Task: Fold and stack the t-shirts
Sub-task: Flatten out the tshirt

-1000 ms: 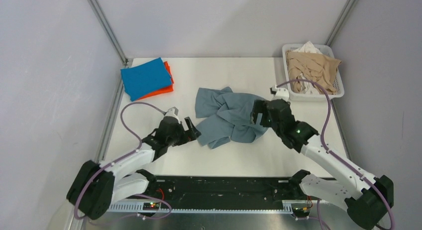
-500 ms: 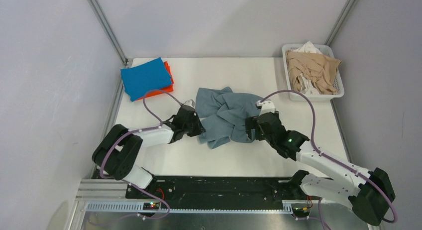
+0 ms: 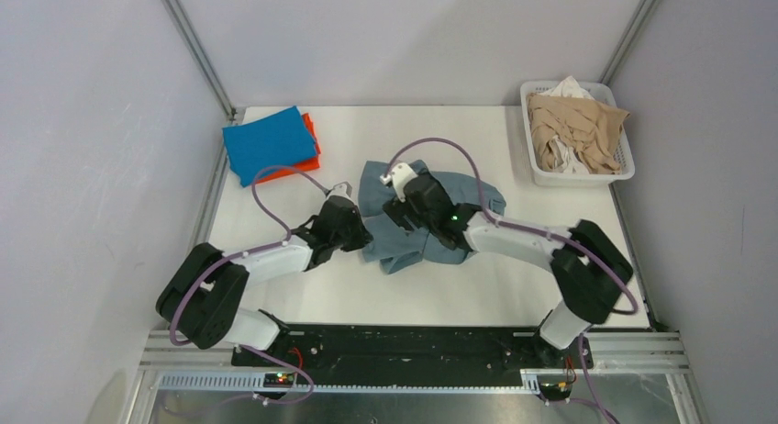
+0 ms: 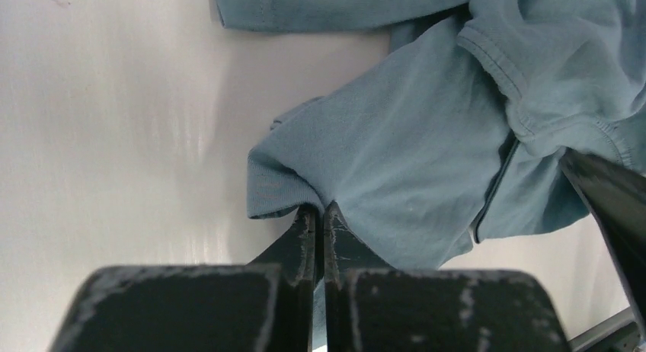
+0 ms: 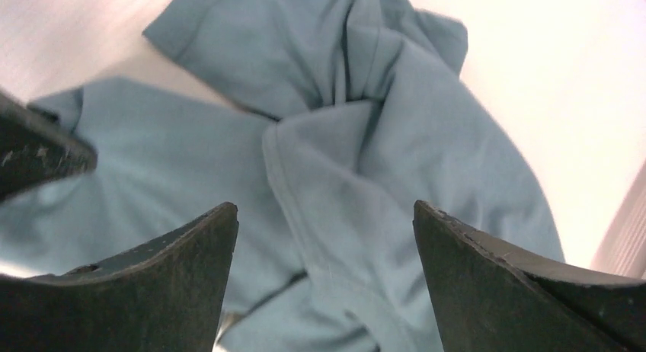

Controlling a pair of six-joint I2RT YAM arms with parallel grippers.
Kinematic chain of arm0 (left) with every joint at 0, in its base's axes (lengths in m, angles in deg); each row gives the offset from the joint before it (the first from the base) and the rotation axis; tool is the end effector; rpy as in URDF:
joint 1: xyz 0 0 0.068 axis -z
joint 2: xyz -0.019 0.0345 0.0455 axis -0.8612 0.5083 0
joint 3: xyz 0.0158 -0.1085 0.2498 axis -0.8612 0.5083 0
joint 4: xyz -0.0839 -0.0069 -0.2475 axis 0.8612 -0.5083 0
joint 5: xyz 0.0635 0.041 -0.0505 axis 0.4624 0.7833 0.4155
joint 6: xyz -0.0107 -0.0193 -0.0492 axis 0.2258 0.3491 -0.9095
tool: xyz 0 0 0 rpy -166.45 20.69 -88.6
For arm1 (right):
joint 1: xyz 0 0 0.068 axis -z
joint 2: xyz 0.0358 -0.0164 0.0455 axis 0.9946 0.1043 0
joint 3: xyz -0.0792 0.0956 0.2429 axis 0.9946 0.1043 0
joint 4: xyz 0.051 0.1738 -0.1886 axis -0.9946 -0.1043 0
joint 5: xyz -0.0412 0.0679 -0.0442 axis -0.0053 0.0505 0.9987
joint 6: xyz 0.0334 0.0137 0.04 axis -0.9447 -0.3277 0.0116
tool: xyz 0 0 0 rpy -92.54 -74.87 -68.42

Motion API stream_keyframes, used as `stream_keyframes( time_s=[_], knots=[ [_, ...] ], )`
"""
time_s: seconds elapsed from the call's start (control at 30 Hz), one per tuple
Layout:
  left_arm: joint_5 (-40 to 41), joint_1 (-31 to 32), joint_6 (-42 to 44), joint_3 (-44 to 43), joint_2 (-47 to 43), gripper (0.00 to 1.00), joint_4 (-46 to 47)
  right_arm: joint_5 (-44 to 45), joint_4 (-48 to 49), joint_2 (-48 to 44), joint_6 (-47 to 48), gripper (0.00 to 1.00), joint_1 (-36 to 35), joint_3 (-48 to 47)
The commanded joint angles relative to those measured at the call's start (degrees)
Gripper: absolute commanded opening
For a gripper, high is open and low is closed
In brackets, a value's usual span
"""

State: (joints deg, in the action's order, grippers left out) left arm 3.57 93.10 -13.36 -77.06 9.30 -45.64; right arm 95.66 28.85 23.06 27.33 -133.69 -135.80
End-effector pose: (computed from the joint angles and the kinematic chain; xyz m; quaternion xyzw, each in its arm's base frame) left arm 0.2228 -0.1463 0.1600 -0.0841 0.9142 -0.2294 0.3235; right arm 0.2329 0.2568 0.2334 -0.3671 0.8000 0.0191 0.4741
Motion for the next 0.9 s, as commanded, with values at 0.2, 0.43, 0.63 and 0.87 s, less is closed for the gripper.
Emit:
stream_keyframes(
  time_s=[0.2, 0.43, 0.63, 0.87],
  knots=[
    [2.0, 0.3, 1.4, 0.7, -1.8, 0.00, 0.1, 0.7, -3.1, 15.4, 6.7, 0.81, 0.4, -12.6],
    [3.6, 0.2, 2.0, 0.7, -2.4, 0.00, 0.1, 1.4, -1.7, 17.4, 1.0, 0.44, 4.7, -13.5],
    [10.5, -1.2, 3.6, -1.2, -7.6, 0.00, -4.7, 1.9, -1.7, 11.0, -4.4, 0.00, 7.7, -13.5],
    [21.1, -4.3, 6.4, -3.7, -25.9, 0.00, -14.5, 2.0, -6.8, -9.0, -11.9, 0.00, 15.2, -13.2]
  ],
)
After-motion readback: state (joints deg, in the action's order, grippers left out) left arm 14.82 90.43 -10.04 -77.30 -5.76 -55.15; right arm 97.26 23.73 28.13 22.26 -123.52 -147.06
